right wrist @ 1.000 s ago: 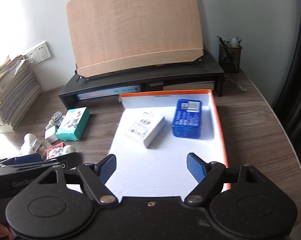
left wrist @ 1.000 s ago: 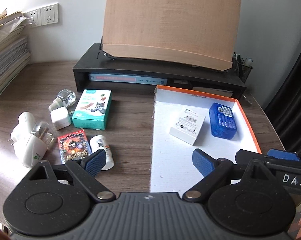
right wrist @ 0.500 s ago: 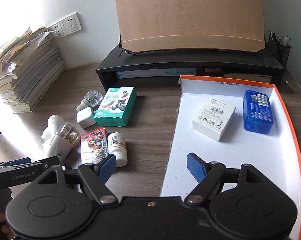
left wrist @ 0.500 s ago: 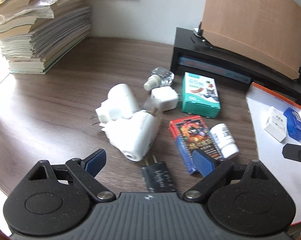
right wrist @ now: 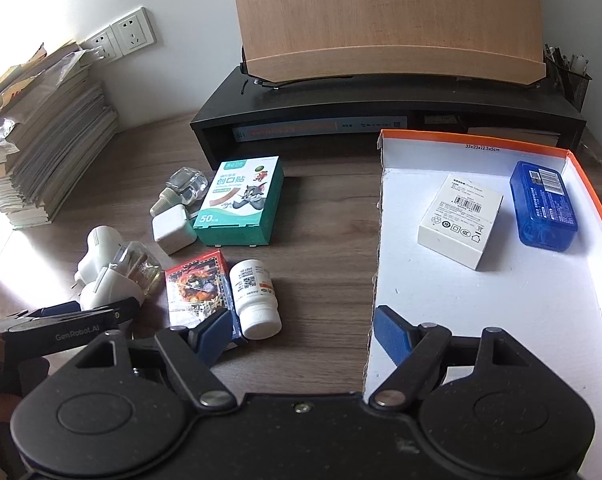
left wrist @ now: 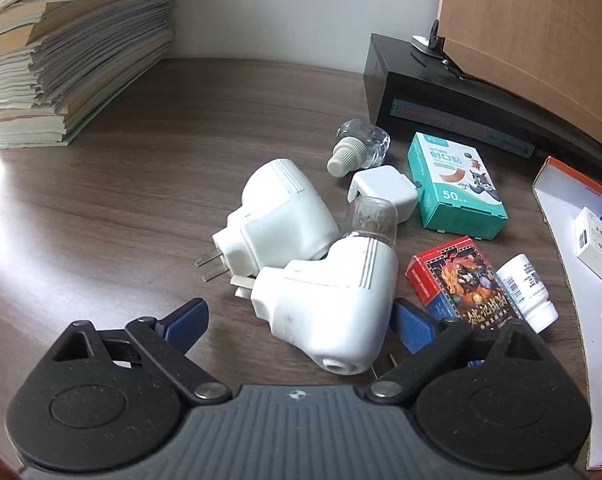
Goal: Organize rigid objects
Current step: 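Grasp the white plug-in adapter with the left gripper while the right gripper grasps the pill bottle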
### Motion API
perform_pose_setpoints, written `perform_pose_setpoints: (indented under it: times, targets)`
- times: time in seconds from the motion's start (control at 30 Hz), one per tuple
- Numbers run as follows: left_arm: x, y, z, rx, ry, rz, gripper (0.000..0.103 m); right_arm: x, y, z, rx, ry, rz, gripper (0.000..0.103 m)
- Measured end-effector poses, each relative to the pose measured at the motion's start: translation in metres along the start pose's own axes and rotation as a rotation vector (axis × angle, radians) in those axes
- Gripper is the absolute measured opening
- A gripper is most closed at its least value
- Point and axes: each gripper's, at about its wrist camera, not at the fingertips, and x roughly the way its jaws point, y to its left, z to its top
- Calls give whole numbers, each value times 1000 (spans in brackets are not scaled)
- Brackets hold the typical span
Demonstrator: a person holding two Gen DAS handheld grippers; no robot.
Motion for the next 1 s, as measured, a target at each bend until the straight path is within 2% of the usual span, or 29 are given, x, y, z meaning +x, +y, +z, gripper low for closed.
perform_pose_setpoints:
  times: [0.03,0.07,0.13,0.37,0.53,0.63,0.7,0.77,0.93,1.0]
  targets:
    - [3,0,1,10,-8,-9,98,2,1,0,1,2,-3,91]
    - [7,0,1,16,-12,-27,91,3,2,0,2,5,-5,91]
    - [11,0,2,28,-28,-40,88,7,3,-1,5,8,-10,91]
    - [1,8,0,25,-51,-72,88,21,8,-3,3,36,19,91]
    - [-14,12,1,-14,-66,-89,88,32,18,0,-36,38,49,91]
    - [-24,15,2,-28,-78,-96,88,42,23,3,-67,38,23,90]
    - [-29,16,1,-38,-82,-103,88,50,23,6,-85,45,16,78]
    - [-32,16,1,-45,-84,-106,88,57,22,8,-91,53,20,72]
    - [-36,16,-2,-58,-83,-101,88,70,29,15,-131,40,61,66]
    - [-37,16,-2,-63,-86,-99,88,71,29,18,-126,41,90,48]
